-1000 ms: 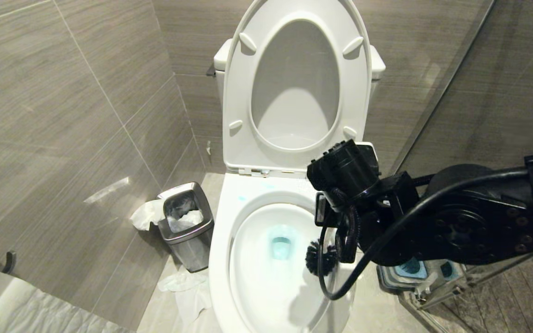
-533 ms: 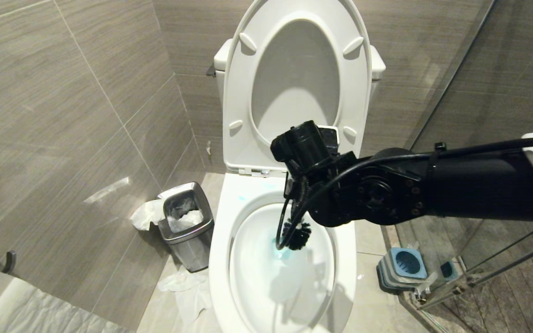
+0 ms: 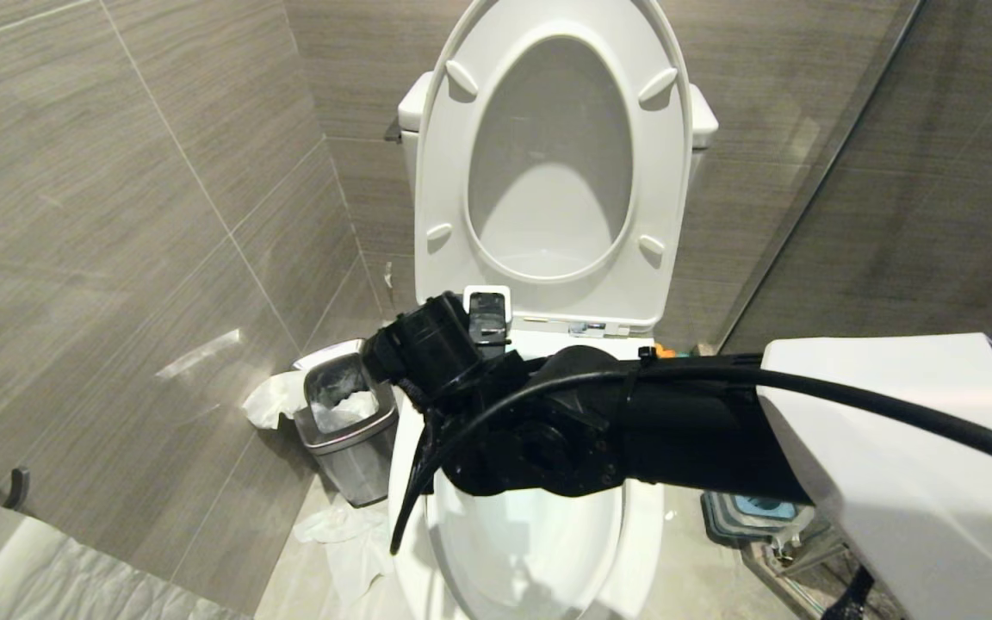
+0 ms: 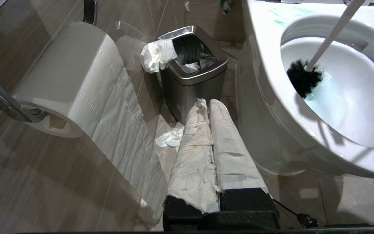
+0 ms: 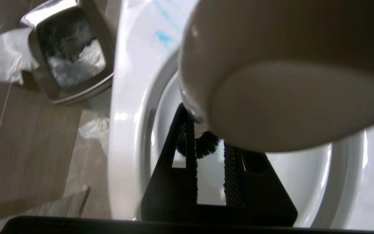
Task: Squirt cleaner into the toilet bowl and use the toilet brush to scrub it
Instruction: Scrub the toilet bowl
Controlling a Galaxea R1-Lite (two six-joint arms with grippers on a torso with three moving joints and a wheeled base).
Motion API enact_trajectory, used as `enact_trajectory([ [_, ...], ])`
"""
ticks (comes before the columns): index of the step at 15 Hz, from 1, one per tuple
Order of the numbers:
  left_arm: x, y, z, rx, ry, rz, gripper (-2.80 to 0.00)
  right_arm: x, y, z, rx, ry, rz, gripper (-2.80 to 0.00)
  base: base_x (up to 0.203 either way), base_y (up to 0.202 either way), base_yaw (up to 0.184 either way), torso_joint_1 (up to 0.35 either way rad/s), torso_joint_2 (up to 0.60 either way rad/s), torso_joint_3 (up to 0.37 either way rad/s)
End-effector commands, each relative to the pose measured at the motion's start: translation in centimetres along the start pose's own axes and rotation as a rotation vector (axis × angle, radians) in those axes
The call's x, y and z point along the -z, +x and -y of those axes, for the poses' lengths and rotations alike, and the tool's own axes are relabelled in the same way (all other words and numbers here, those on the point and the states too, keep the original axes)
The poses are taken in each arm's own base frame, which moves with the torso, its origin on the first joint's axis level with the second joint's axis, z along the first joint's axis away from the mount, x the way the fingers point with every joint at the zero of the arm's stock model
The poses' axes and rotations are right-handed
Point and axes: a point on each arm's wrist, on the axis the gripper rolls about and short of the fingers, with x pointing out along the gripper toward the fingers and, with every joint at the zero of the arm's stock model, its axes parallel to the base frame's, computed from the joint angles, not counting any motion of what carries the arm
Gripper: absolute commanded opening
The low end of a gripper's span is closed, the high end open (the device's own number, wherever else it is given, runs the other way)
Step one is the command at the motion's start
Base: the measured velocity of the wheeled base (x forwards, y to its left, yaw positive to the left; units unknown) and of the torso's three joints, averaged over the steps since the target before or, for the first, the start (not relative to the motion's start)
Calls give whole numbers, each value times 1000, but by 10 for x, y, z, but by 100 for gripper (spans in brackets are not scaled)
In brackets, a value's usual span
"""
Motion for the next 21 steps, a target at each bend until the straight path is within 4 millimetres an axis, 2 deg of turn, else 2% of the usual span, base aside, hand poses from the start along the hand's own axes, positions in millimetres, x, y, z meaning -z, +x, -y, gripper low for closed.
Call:
enact_trajectory([
  [1, 0, 0, 0, 1, 0, -3, -280, 9, -21, -2, -9, -5, -33, -280, 0, 0, 0, 0, 0, 0],
  [4, 0, 0, 0, 1, 0, -3, -280, 26, -37, 19, 43, -21, -91, -280, 0, 0, 0, 0, 0, 0],
  [7, 0, 0, 0, 1, 0, -3, -280, 36, -49, 55, 121, -30, -122, -280, 0, 0, 0, 0, 0, 0],
  [10, 0, 0, 0, 1, 0, -3, -280, 18, -60, 89, 167, 32, -107, -280, 0, 0, 0, 0, 0, 0],
  [12, 0, 0, 0, 1, 0, -3, -280, 10, -59, 100, 198, 54, -88, -280, 0, 0, 0, 0, 0, 0],
  [17, 0, 0, 0, 1, 0, -3, -280, -3, -35, 101, 240, 93, -61, -280, 0, 0, 0, 0, 0, 0],
  [21, 0, 0, 0, 1, 0, -3, -280, -14, -8, 79, 229, 110, -30, -280, 0, 0, 0, 0, 0, 0],
])
